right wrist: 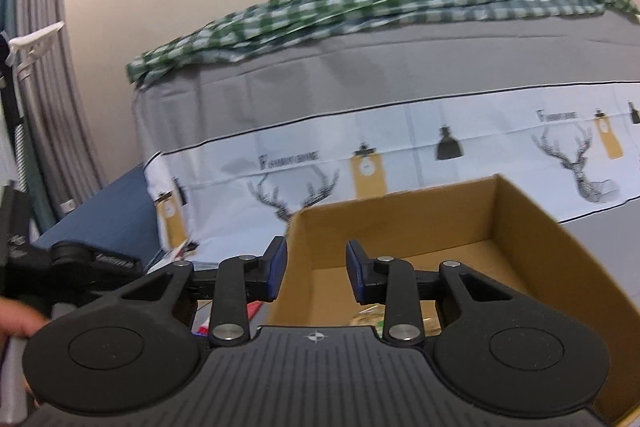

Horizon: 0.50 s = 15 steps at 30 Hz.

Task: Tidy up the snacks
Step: 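Move both tools back to the snacks on the sofa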

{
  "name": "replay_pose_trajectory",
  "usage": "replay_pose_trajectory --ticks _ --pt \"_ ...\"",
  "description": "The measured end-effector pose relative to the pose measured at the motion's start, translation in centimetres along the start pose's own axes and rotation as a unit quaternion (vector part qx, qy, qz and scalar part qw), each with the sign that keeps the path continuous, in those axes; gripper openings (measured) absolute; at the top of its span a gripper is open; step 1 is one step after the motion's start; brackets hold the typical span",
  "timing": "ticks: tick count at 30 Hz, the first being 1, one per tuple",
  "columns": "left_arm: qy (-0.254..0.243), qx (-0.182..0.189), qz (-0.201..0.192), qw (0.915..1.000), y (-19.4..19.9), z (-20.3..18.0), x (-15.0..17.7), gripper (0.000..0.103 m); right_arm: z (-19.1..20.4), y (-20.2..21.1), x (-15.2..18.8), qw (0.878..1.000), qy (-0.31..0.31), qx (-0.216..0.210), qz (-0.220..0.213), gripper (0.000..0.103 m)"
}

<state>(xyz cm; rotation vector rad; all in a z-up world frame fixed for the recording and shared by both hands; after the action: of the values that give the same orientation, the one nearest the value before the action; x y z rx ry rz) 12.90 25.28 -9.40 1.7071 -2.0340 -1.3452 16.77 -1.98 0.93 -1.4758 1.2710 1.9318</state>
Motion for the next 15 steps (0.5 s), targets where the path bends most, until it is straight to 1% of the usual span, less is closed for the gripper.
replay_pose_trajectory --ticks 3,7,9,10,12,14,15 --pt "0.030 -0.019 -0.006 0.9994 -0.1 1.5 -1.0 0.041 1.8 -0.6 -0.2 1.000 0.008 -0.015 0.000 0.034" --pt "0.074 -0.043 0.004 0.9963 -0.6 3.5 -1.5 0.048 3.8 -1.2 0.0 0.999 0.009 -0.032 0.005 0.034" --pt "0.090 -0.059 0.003 0.9942 -0.8 4.6 -1.7 0.053 4.7 -1.5 0.0 0.999 0.012 -0.039 0.007 0.034" --pt "0.096 -0.074 0.000 0.9926 -0.8 5.3 -1.8 0.058 5.2 -1.7 0.1 0.999 0.012 -0.043 0.008 0.034" --pt "0.109 -0.097 -0.007 0.9893 -0.8 6.4 -2.0 0.062 6.0 -1.9 0.1 0.999 0.008 -0.051 0.012 0.034" --pt "0.124 -0.119 -0.012 0.9851 -0.8 7.6 -2.2 0.073 6.8 -2.2 0.2 0.998 0.005 -0.058 0.014 0.034" --pt "0.132 -0.130 -0.013 0.9826 -0.8 8.3 -2.3 0.074 7.3 -2.3 0.3 0.998 0.006 -0.060 0.015 0.034"
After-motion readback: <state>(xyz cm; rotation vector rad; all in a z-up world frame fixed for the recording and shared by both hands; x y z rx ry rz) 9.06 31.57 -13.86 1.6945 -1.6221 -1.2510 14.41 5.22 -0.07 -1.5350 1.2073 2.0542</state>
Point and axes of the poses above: each gripper's, at about its wrist camera, not at the fingertips, and y roughly against the way its jaws point, z to its left, x to its underside, the point moved 10 cm from there along -y, roughly the way its jaws point, and after that the axes turned 13 degrees about y, right-handed, at the moved point
